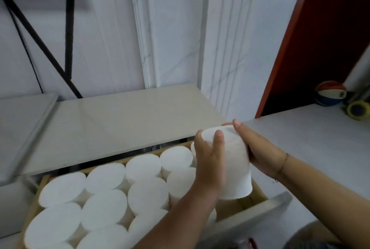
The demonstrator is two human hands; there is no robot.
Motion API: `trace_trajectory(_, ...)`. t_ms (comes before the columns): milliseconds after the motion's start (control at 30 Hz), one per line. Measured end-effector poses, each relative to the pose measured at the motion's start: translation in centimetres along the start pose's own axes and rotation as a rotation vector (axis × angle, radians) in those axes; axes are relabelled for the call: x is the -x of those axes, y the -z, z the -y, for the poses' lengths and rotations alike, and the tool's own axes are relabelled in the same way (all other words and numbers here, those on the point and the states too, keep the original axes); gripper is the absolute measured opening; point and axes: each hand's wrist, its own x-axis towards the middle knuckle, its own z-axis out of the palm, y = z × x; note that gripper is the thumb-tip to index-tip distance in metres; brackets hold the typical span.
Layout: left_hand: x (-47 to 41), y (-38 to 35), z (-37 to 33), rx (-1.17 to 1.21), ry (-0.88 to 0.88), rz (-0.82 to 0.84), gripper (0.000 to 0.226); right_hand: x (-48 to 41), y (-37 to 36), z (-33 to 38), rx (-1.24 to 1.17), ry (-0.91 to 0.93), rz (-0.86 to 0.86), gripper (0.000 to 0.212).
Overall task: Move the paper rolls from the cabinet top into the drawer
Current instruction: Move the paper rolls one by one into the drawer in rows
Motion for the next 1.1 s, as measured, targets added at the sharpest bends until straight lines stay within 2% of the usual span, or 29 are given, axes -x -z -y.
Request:
trace_trajectory(167, 0.7, -2.0, 1.2, 0.024, 0.085, -0.024, 0.061, 0.5, 0.7, -2.0, -0.078, -0.171, -0.035, 0.046)
trace_trajectory(267, 0.4, -1.8, 2.1, -0.014, 0.157, -0.043, 0.058, 0.1, 0.2, -2.7, -0.091, -0.198, -0.004, 0.038)
trace_trajectory(333, 0.2, -1.7, 2.6, 0.001, 0.135, -0.062, 0.055, -0.1, 0.3, -2.8, -0.088, -0.169, 0.02, 0.033)
trace_trajectory(433, 0.5, -1.7, 2.8, -0.006, 0.063, -0.045, 0.065, -0.3, 1.0, -3.4, -0.15, -0.114, 0.014, 0.039)
trace_trajectory(567, 1.7, -1.6, 4.2, -0.004, 0.016, 0.029, 0.044, 0.4, 1.8, -4.2, -0.207, -0.113, 0.096, 0.036)
trace_trajectory(633, 2.4, -1.3, 5.0, -0.018, -0.019, 0.069, 0.053, 1.0, 2.2, -4.4, -0.209, -0.122, 0.149, 0.037)
trace_trajectory(733, 2.7, -0.8, 5.9, -0.117, -0.042, 0.151, 0.058, 2.1, 2.5, -5.1, -0.209, -0.161, 0.199, 0.039)
trace_trajectory(833, 2.2, -0.3, 7.1, -0.284, -0.009, 0.251, 0.045, 3.2, 2.1, -6.5, -0.162, -0.237, 0.244, 0.033)
trace_trajectory(967, 2.3, -0.2, 8.3, -0.483, 0.004, 0.334, 0.046, 2.8, 1.5, -7.7, -0.109, -0.267, 0.185, 0.034)
trace_trajectory(1100, 2.1, -0.3, 8.5, -0.537, -0.026, 0.359, 0.053, 2.9, 1.4, -7.5, -0.043, -0.255, 0.145, 0.03)
